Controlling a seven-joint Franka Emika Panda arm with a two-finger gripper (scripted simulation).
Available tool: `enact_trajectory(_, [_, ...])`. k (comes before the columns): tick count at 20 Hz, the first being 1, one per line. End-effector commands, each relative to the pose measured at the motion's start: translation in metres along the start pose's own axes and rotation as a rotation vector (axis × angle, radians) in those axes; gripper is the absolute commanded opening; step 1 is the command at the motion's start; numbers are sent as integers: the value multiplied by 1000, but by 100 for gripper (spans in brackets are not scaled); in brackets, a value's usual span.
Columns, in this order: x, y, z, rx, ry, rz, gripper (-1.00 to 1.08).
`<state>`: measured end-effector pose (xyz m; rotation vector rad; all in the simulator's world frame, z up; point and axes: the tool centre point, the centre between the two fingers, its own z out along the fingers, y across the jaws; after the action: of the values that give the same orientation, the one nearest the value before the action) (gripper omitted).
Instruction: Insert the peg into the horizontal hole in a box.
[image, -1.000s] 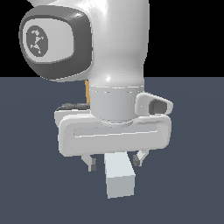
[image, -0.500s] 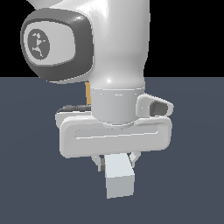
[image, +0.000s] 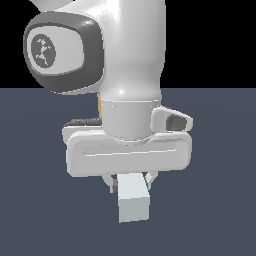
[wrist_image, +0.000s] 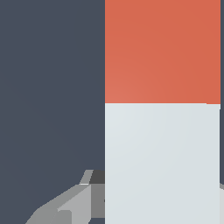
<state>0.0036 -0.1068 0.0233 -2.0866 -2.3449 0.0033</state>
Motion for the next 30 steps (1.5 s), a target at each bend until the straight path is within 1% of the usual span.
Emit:
enact_trajectory(1, [8,-1,-4,-3,0,7,-100])
enact_trajectory(5, [26,-8,-9,-3,0,30,-100])
enact_trajectory(9, [52,-16,-16,-3,0,62,-100])
enact_trajectory(17, [121,-33,-35,-4,0,145,-100])
enact_trajectory(23, [168,-40,-48,-3,0,201,-100])
enact_trajectory(30, [203,-42,-57,-3,0,241,-100])
